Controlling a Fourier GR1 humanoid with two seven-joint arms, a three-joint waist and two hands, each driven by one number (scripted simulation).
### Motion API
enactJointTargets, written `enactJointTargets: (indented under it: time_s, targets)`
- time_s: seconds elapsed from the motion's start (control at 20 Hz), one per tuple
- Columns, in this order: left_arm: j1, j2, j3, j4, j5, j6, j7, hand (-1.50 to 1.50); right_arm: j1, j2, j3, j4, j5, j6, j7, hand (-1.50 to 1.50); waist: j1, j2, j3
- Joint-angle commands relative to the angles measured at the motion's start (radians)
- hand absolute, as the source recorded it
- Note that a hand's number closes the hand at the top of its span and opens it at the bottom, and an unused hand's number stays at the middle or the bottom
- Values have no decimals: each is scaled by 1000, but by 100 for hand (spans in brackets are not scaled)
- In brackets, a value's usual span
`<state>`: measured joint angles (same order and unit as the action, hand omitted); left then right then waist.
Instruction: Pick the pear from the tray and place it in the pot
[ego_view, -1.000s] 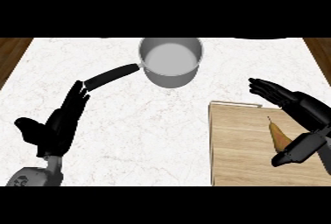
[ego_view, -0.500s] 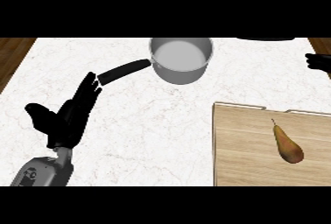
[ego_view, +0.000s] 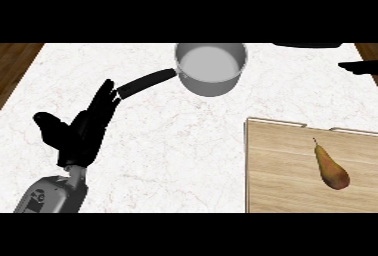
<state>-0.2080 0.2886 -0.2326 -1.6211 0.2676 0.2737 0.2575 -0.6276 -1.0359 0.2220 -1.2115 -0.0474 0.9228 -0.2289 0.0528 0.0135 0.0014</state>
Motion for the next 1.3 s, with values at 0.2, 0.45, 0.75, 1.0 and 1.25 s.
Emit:
enactJointTargets:
  time_s: [0.2, 0.45, 0.75, 1.0, 1.25]
  targets:
    - [14, 5, 5, -50, -25, 19, 43, 0, -64, 40, 143, 96, 132, 140, -133, -150, -13, -3, 0]
    - [47, -15, -14, -54, -37, 7, 5, 0, -82, 62, 239, 149, 223, 110, -163, -150, -6, 0, 1]
    - [11, -12, 53, 40, -9, -36, -23, 0, -103, 68, 334, 138, 354, 34, -217, -150, -32, -4, -1]
    - [55, -18, 33, -60, -37, -7, 44, 0, -112, 76, 325, 182, 359, 24, -251, -150, -34, -10, -1]
    - [61, -22, 53, -41, -38, -29, 21, 0, -84, 100, 308, 195, 341, -18, -250, -150, -42, -11, -1]
